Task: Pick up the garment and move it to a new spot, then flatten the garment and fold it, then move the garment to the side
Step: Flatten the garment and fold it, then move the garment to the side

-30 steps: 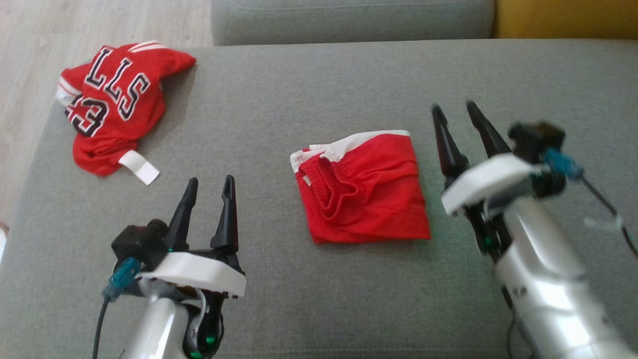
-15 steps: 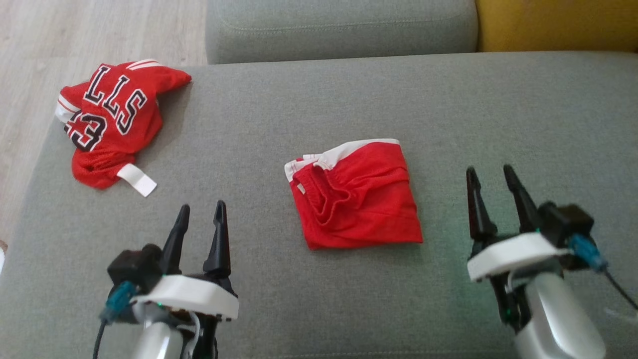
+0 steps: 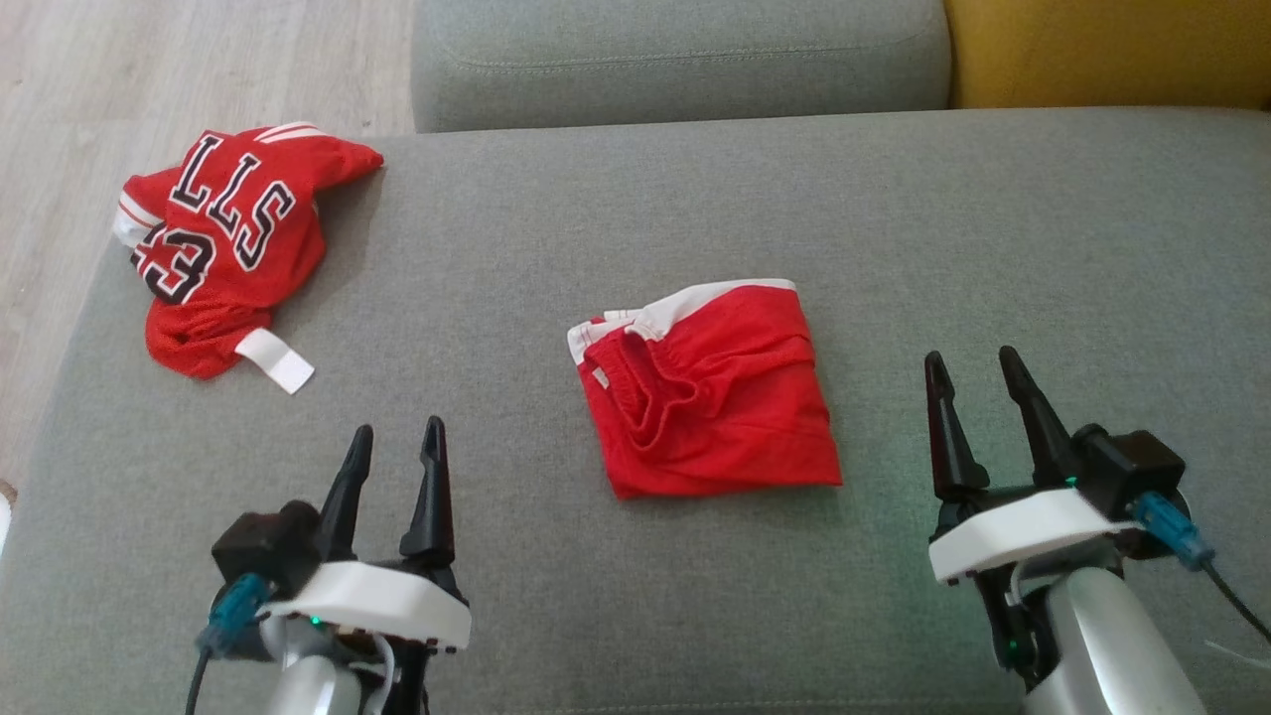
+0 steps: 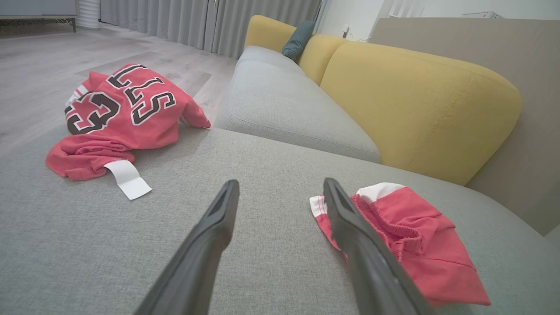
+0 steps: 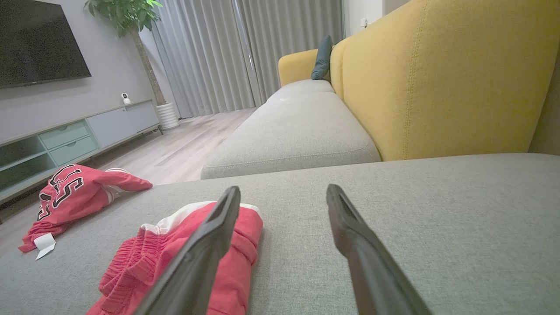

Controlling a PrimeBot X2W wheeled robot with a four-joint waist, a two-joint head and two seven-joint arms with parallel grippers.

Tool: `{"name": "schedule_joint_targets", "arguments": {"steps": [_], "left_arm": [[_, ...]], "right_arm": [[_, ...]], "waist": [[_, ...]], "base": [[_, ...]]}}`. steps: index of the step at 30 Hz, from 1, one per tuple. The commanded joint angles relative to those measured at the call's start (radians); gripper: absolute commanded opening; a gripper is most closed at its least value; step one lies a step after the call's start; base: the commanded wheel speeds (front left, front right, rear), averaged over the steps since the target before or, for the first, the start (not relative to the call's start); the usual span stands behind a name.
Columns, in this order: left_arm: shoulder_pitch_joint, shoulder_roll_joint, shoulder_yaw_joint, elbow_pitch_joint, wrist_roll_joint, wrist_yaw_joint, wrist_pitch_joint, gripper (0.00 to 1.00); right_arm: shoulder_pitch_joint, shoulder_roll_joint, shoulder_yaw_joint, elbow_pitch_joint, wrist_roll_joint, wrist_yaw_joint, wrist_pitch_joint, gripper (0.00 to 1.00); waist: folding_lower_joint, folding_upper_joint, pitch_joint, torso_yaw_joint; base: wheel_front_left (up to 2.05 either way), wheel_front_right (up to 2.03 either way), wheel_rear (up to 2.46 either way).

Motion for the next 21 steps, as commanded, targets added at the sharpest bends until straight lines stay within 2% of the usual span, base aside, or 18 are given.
{"name": "schedule_joint_targets", "arguments": {"steps": [1,21], "left_arm": [[-0.034,0.001,0.032,-0.027,0.005,-0.003,-0.012,1.00],[-0.036,0.001,0.033,-0.024,0.009,-0.004,-0.012,1.00]], "right_arm": [[-0.007,0.002,0.019,-0.038,-0.012,0.007,0.002,1.00],[-0.002,0.002,-0.001,-0.044,-0.022,0.007,0.025,1.00]], "waist": [[0.0000,0.0000,0.001,0.001],[0.0000,0.0000,0.008,0.008]], "base": [[0.00,0.00,0.00],[0.00,0.00,0.00]]}}
